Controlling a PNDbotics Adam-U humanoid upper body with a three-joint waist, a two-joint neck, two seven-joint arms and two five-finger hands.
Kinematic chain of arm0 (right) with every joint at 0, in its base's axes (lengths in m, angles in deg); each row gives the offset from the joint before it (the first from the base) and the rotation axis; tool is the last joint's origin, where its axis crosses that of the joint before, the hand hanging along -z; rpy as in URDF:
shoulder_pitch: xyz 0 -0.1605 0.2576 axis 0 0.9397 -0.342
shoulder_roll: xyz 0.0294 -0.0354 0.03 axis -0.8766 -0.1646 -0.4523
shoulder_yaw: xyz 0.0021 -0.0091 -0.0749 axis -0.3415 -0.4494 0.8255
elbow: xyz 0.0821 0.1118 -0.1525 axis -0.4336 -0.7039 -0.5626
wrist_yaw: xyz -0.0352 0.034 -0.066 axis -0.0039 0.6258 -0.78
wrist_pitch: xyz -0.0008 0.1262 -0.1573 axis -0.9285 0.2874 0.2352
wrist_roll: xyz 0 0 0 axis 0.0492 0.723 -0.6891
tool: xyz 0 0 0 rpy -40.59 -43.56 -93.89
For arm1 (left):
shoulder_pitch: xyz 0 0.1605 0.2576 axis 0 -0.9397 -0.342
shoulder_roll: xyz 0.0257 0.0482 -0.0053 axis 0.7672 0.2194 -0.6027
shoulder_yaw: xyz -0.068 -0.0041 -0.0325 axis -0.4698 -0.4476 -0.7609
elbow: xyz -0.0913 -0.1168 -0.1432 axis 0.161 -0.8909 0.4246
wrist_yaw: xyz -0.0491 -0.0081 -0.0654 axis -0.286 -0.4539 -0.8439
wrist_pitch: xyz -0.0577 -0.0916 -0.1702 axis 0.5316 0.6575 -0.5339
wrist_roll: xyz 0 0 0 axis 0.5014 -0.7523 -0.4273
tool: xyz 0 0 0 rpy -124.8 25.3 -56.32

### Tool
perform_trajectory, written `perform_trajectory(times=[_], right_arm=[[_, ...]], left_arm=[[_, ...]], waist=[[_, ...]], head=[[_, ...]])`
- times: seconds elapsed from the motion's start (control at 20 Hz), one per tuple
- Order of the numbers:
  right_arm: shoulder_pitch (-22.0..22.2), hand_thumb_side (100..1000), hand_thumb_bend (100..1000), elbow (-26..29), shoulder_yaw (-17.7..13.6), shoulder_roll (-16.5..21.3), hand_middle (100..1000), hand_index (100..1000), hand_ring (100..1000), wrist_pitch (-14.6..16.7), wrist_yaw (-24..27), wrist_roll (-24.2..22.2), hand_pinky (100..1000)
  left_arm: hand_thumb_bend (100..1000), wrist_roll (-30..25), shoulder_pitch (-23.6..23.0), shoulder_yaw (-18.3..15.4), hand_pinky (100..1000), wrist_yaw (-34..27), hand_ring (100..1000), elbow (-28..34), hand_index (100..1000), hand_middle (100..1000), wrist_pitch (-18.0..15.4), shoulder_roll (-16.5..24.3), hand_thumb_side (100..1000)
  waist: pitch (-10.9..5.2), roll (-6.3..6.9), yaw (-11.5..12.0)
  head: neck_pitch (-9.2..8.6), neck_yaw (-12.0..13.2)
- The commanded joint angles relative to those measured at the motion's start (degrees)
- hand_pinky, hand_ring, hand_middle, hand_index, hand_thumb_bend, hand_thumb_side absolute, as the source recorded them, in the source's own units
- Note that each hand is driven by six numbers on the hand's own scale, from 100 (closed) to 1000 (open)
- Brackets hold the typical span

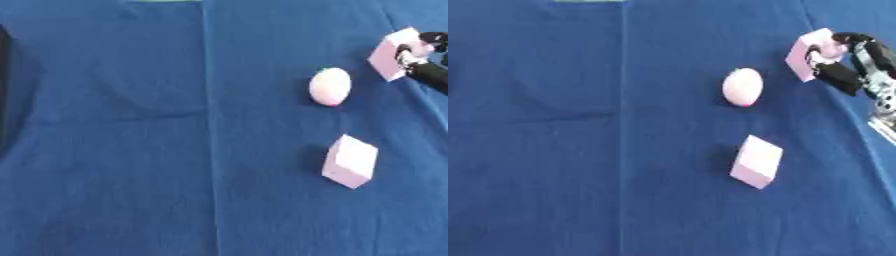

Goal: Pick up the objects with one hand, pass them to the other hand, and then place them into the box on the other side of the table.

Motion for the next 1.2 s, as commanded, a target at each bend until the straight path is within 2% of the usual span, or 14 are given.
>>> perform_trajectory(times=[0.05, 0.25, 0.45, 0.5, 0.6, 0.9, 1.2], right_arm=[[-0.3, 817, 172, 0.5, -0.3, 1.3, 907, 919, 923, 0.4, 0.0, 0.1, 870], [-0.3, 760, 189, 0.4, -0.1, 1.1, 900, 904, 903, 0.7, -0.5, -0.1, 865], [-0.4, 760, 189, 0.3, 0.0, 1.1, 900, 904, 903, 0.9, -0.9, -0.1, 865], [-0.4, 708, 203, 0.3, 0.0, 1.0, 895, 872, 871, 1.0, -0.9, -0.2, 849], [-0.5, 677, 210, 0.3, 0.4, 0.9, 896, 872, 861, 1.3, -1.0, -0.3, 842], [-0.8, 681, 227, -0.1, 0.8, 0.6, 887, 853, 830, 1.8, -1.0, -0.1, 817], [-1.1, 626, 243, -0.4, 1.1, 0.5, 855, 813, 790, 1.6, -0.9, 1.8, 788]], left_arm=[[158, -0.1, 0.2, -0.3, 941, 0.3, 791, 1.2, 807, 810, 0.1, 1.4, 916], [157, -0.1, 0.2, -0.2, 941, 0.3, 791, 1.2, 807, 811, 0.1, 1.3, 916], [157, -0.2, 0.2, -0.2, 941, 0.3, 791, 1.2, 807, 811, 0.1, 1.3, 916], [157, -0.2, 0.2, -0.2, 942, 0.3, 791, 1.2, 806, 811, 0.1, 1.3, 917], [156, -0.3, 0.1, -0.1, 943, 0.3, 791, 1.2, 806, 811, 0.1, 1.2, 917], [154, -0.4, 0.1, -0.1, 944, 0.4, 792, 1.3, 806, 811, 0.2, 1.0, 917], [154, -0.5, 0.1, 0.0, 945, 0.4, 792, 1.3, 805, 811, 0.2, 0.9, 918]], waist=[[-0.93, 0.02, 0.0], [-0.82, 0.07, 0.1], [-0.80, 0.07, 0.2], [-0.76, 0.11, 0.2], [-0.67, 0.22, 0.3], [-0.43, 0.41, 0.3], [-0.24, 0.57, 0.3]], head=[[-0.75, 0.0], [-1.01, 0.0], [-1.06, 0.0], [-1.12, 0.0], [-1.26, -0.1], [-1.45, -0.7], [-1.93, -1.6]])
